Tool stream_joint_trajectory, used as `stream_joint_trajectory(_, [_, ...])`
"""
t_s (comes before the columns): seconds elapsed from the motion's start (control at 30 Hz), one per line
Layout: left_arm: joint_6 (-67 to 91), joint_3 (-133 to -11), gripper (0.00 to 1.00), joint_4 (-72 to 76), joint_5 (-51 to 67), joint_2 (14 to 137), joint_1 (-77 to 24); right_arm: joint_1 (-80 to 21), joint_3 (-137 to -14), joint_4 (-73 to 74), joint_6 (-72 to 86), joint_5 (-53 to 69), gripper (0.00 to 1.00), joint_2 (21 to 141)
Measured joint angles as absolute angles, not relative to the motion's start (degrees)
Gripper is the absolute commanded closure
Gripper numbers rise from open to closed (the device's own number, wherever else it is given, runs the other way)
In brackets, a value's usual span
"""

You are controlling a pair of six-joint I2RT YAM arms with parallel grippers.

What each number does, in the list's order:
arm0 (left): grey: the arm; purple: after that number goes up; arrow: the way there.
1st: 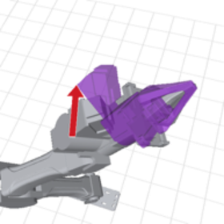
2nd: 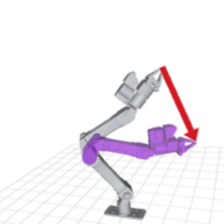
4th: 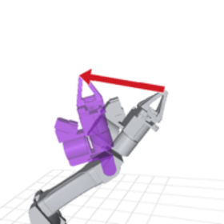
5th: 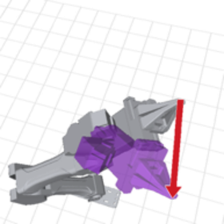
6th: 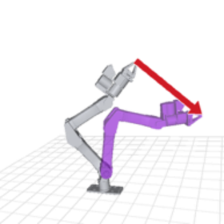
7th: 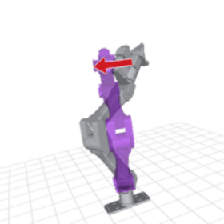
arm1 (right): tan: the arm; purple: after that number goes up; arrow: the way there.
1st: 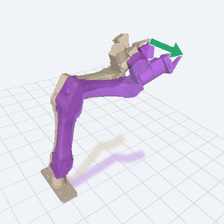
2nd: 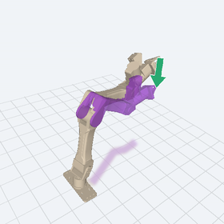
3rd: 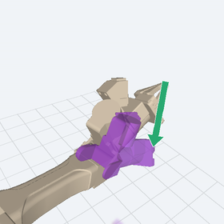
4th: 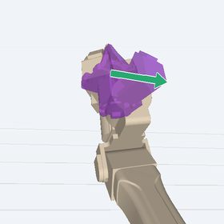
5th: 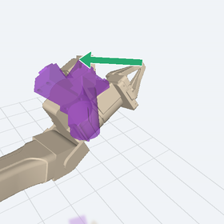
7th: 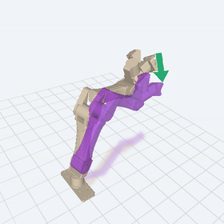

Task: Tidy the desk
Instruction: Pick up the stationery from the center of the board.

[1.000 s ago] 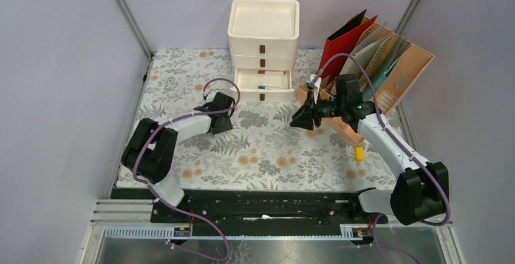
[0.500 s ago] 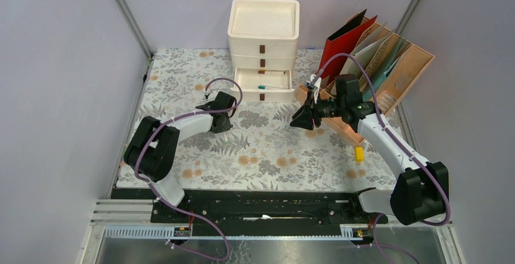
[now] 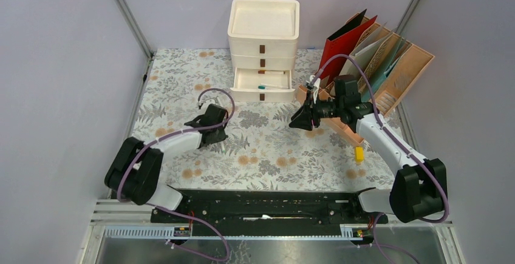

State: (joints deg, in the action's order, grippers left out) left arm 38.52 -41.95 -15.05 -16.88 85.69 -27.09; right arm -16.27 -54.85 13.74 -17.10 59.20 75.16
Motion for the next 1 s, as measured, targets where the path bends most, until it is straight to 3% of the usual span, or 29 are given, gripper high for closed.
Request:
stream_joint_trajectory(0.47, [46.6,-23.3,1.00,14.1,0.8,66.8,-27.2,-20.1,-49.5,0.1,-5.2,63.5,0.57,79.3])
stream_joint_trajectory(1.0, [60.9,-19.1,1.00,48.2,6.5,71.8,-37.4,-24.1,-45.5,-20.1,15.6,64.1,0.49,86.3])
